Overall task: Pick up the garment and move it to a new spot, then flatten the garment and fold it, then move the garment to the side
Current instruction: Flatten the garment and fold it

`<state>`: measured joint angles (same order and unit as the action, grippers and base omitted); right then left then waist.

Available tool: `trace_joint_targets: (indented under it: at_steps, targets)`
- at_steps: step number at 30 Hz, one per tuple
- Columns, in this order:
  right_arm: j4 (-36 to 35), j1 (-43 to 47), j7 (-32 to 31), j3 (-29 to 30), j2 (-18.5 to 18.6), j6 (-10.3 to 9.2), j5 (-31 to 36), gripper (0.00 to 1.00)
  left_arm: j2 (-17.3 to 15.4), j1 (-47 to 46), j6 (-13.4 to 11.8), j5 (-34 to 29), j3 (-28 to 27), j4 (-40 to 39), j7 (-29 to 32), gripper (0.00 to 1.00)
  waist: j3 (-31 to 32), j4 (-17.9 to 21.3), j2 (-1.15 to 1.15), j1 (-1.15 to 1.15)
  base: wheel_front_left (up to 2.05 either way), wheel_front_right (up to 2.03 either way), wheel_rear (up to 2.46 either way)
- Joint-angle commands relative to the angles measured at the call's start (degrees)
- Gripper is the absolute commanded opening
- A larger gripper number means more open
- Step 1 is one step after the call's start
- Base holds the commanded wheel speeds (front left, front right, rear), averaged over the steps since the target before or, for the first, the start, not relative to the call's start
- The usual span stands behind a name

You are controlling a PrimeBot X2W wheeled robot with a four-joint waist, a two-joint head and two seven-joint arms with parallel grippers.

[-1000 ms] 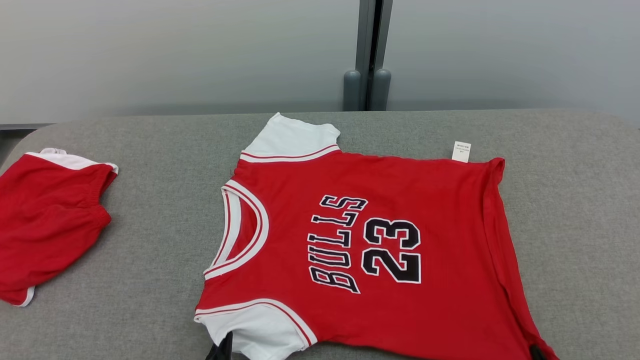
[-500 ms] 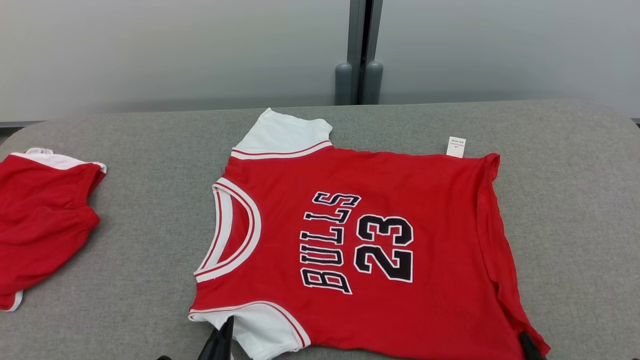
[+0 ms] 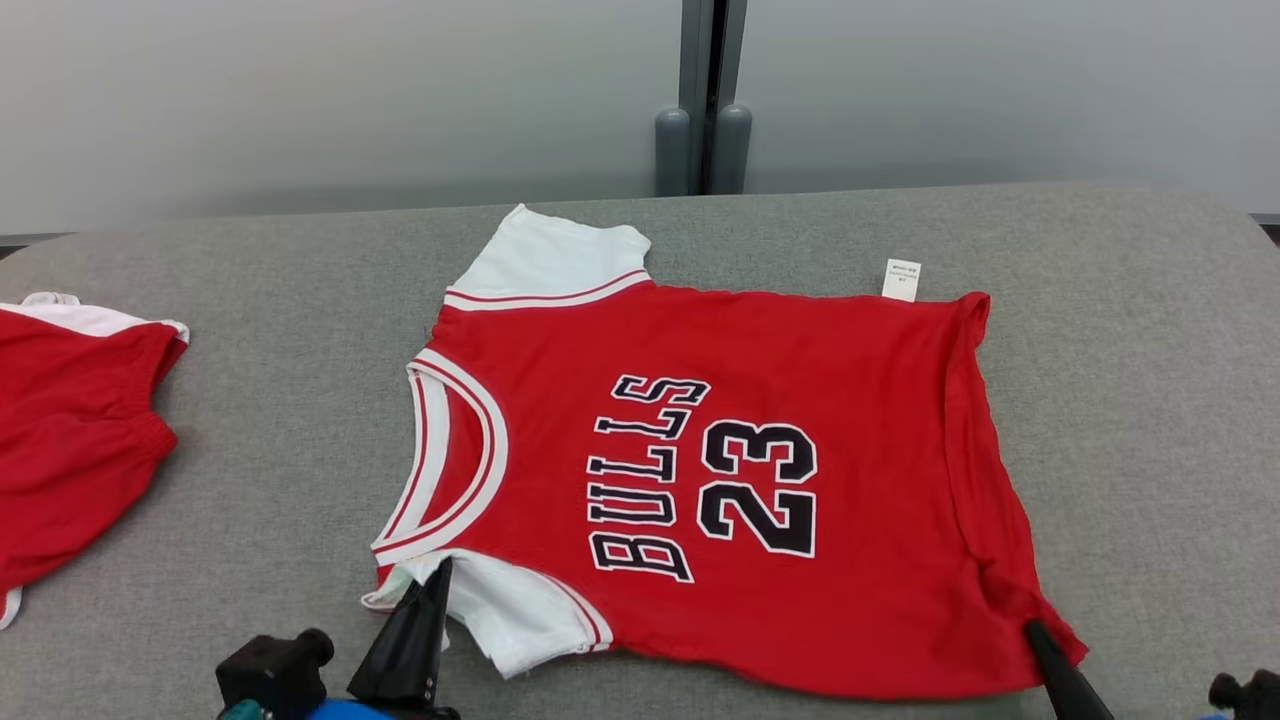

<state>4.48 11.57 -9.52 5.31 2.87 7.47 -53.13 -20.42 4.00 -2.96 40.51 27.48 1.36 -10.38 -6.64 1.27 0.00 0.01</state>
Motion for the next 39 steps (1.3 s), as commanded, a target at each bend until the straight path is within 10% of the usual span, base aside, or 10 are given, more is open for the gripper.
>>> trace_joint_targets:
  at_steps: [1,23,24,25,26,27,39]
  targets:
    - [-0.2,-1.3,-0.4,0.1,0.1,0.05,-1.0,0.00,-0.6,-2.4,0.6,-0.3,-0.1,0.8,0.3,0.00,-0.2,0.1,0.00,-0.01,0.00,0.00,0.00]
    - [7.5,-18.9,-4.6,1.2,0.1,0.05,4.8,0.00,-1.1,-22.7,6.4,-2.2,0.1,18.8,2.2,0.00,-6.9,2.8,0.00,-0.01,0.00,0.00,0.00]
    - [8.1,-19.7,-4.0,1.3,0.1,0.05,5.4,0.82,-0.9,-23.3,6.5,-2.2,0.3,19.8,2.2,0.00,-7.0,2.8,0.00,-0.01,0.00,0.00,0.00]
    - [8.7,-20.1,-3.8,1.4,0.1,0.05,5.4,1.00,-0.7,-23.9,6.6,-2.2,0.3,20.6,2.1,0.00,-7.1,2.8,0.00,-0.01,0.00,0.00,0.00]
    - [9.1,-20.5,-3.5,1.3,0.1,0.05,6.1,1.00,-0.5,-24.6,6.6,-2.3,0.2,21.4,1.7,0.29,-7.2,2.7,0.00,-0.01,0.00,0.00,0.00]
    - [9.3,-20.8,-3.0,1.3,0.1,0.05,6.5,1.00,-0.2,-25.2,6.6,-2.3,0.2,22.1,1.3,1.00,-7.2,2.6,0.00,-0.01,0.00,0.00,0.00]
    - [3.4,-14.8,-1.9,3.1,0.1,0.04,18.6,1.00,1.4,-22.7,6.7,-2.2,-0.2,25.4,-3.1,1.00,-4.4,1.2,0.00,-0.01,0.00,0.00,0.00]
